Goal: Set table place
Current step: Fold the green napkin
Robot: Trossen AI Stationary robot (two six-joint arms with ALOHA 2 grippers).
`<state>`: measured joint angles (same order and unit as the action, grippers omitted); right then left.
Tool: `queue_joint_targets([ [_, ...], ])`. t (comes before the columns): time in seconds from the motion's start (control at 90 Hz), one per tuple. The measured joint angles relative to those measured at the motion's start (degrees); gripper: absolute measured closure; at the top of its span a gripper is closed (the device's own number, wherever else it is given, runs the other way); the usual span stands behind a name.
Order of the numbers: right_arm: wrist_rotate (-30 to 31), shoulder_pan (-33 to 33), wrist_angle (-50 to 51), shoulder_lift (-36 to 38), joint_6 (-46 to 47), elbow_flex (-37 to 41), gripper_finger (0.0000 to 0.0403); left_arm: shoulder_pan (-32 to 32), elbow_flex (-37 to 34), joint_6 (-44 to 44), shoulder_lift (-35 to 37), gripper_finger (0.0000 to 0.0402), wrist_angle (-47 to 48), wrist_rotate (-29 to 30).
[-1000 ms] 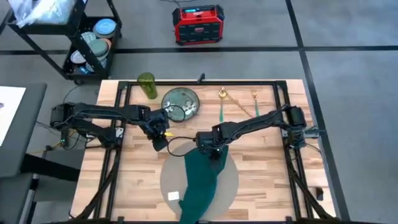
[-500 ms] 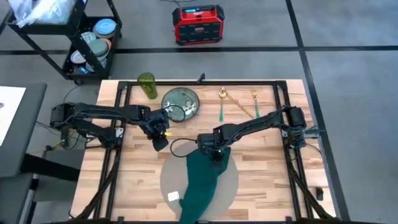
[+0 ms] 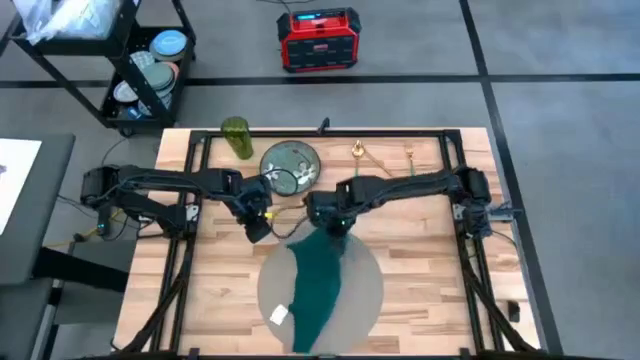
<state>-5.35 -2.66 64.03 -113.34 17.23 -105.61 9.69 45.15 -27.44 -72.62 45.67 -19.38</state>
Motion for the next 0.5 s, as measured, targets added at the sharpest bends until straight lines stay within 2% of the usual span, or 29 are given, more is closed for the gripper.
queue_joint_targets([
  [0.189, -1.17, -1.05, 9.31, -0.02, 3.07, -11.55, 0.0403, 0.00, 0.00, 2.14, 0.04, 0.0402, 6.02, -0.05],
  [0.344, -0.76, -3.48, 16.18, 0.07, 4.97, -21.33, 0.0403, -0.04, 0.00, 2.53, 2.04, 0.0402, 7.04, -0.18],
  [0.5, 1.32, -4.06, 17.06, 0.07, 6.74, -24.01, 0.0403, -0.04, 0.00, 4.10, 5.60, 0.0402, 5.13, -0.26],
])
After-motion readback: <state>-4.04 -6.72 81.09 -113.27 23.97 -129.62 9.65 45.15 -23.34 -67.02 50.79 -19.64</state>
